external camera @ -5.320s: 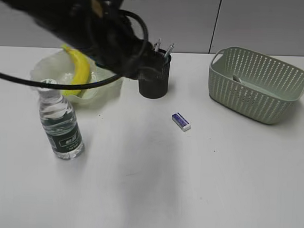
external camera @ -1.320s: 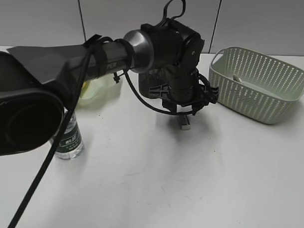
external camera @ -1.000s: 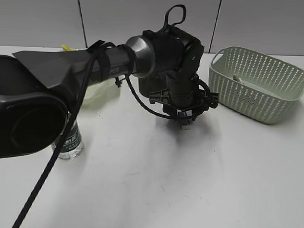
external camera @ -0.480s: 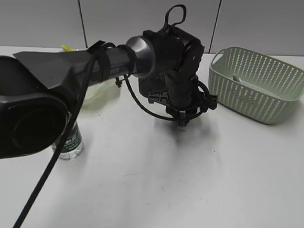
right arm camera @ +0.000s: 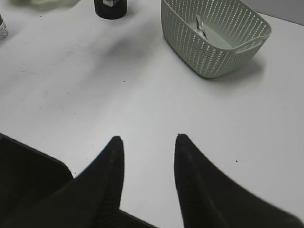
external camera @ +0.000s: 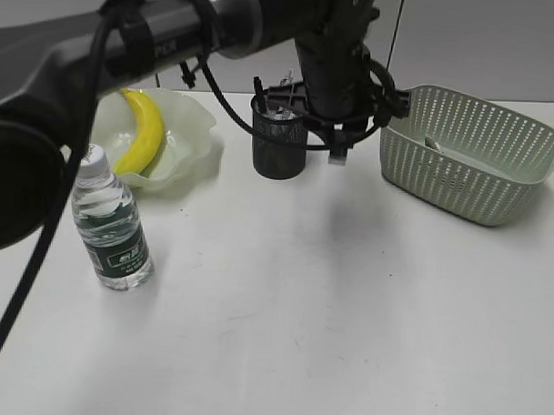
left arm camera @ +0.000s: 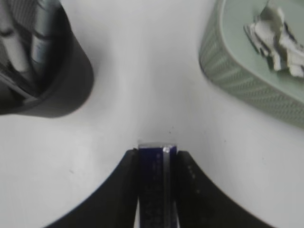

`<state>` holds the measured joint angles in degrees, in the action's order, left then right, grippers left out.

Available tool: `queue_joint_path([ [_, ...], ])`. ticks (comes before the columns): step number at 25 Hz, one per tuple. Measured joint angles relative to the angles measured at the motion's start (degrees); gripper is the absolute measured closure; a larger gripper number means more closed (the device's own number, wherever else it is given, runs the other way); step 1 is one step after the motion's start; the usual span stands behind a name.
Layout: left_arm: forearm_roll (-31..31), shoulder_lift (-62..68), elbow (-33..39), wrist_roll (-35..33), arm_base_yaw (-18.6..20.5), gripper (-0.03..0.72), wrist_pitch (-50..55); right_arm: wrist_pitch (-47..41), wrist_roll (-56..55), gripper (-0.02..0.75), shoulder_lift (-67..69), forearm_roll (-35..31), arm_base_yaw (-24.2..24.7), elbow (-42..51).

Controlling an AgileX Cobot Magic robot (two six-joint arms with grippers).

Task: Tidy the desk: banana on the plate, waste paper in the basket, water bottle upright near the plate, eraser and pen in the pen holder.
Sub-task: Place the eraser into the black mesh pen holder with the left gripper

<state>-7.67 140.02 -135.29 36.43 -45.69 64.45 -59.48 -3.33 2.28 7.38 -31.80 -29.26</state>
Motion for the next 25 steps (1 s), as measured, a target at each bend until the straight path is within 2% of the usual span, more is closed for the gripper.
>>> queue_joint_path([
  [5, -9.13, -4.34, -0.12, -0.39, 0.23, 0.515, -0.42, 0.00, 0.00, 0.441, 0.00, 0.00, 0.00, 0.00],
  [7, -11.03, -4.96, -0.20, -0.41, 1.09, 0.515, -1.52, 0.00, 0.00, 0.441, 0.00, 0.00, 0.00, 0.00],
  [13, -11.43, -4.41, -0.20, -0.45, 5.57, 0.515, -3.77, 0.00, 0.00, 0.441, 0.00, 0.00, 0.00, 0.00],
  [17, -9.63, -2.94, -0.20, -0.45, 8.36, 0.515, -7.19, 0.00, 0.00, 0.441, 0.00, 0.00, 0.00, 0.00],
  [25, -6.74, -0.29, -0.20, -0.45, 9.63, 0.511, -13.62, 0.00, 0.00, 0.441, 0.00, 0.00, 0.00, 0.00],
])
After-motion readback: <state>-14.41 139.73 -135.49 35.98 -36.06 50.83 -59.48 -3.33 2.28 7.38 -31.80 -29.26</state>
